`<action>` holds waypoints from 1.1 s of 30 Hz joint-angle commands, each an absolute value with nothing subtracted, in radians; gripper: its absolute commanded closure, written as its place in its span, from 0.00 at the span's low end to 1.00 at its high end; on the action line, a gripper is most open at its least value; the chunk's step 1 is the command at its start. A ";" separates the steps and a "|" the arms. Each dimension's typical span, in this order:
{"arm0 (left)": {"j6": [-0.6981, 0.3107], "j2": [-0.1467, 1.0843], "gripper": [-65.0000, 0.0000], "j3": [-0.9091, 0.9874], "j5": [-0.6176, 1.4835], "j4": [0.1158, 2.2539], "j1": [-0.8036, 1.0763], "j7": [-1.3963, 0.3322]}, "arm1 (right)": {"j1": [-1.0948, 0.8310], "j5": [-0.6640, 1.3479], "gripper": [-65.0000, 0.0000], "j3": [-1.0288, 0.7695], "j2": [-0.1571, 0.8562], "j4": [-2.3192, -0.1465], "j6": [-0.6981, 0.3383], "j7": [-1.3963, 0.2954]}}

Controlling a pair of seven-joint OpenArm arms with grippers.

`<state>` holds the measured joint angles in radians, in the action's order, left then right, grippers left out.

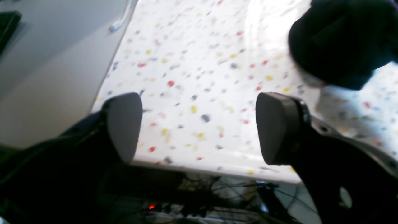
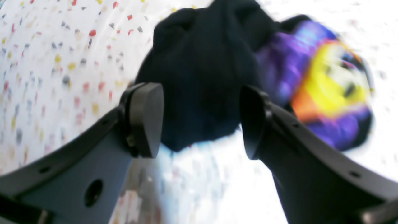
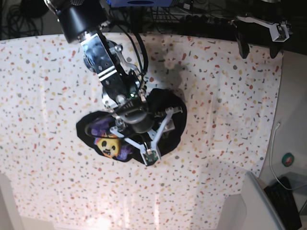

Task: Layout the t-shirt on the table in an organized manner, then fold the t-shirt properly
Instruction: 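Lower the right gripper onto the black t-shirt and pinch the fabric, then drag the pinched shirt with the right gripper away from the pile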

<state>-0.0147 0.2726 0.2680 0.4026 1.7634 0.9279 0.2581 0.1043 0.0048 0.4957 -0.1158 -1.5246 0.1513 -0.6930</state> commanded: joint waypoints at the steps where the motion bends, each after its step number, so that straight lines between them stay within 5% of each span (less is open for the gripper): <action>1: -0.018 0.275 0.15 0.274 0.406 1.774 0.940 0.289 | 0.147 0.002 0.44 0.527 -0.125 -1.477 0.176 -0.664; 6: -0.018 0.269 0.15 0.318 0.406 1.758 0.940 0.289 | 0.252 0.002 0.43 0.611 -0.133 -1.305 0.344 -0.579; 14: -0.019 0.269 0.16 0.321 0.406 1.733 0.885 0.165 | 0.371 0.282 0.45 0.615 -0.130 -1.147 0.351 -0.575; 16: -0.022 0.269 0.16 0.321 0.406 1.736 0.866 0.099 | 0.375 0.328 0.59 0.615 -0.127 -1.139 0.351 -0.575; 19: -0.024 0.269 0.16 0.320 0.406 1.733 0.832 0.039 | 0.372 0.340 1.00 0.615 -0.125 -1.144 0.325 -0.579; 21: -0.024 0.269 0.18 0.320 0.406 1.736 0.822 0.027 | 0.343 0.341 1.00 0.610 -0.122 -1.193 0.318 -0.579; 24: -0.024 0.271 0.44 0.320 0.406 1.736 0.811 0.027 | 0.274 0.341 1.00 0.582 -0.067 -1.371 0.318 -0.581; 28: -0.024 0.269 1.00 0.317 0.406 1.730 0.788 0.027 | 0.145 0.341 1.00 0.467 0.010 -1.644 0.318 -0.651; 33: -0.021 0.248 1.00 0.315 0.406 1.735 0.757 0.027 | -0.018 0.341 1.00 0.297 0.113 -1.929 0.318 -0.714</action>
<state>-0.0261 0.2443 0.3080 0.4015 1.7187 0.7509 0.0040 -0.0360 0.3389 0.2951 0.1184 -1.9141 0.3248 -0.7361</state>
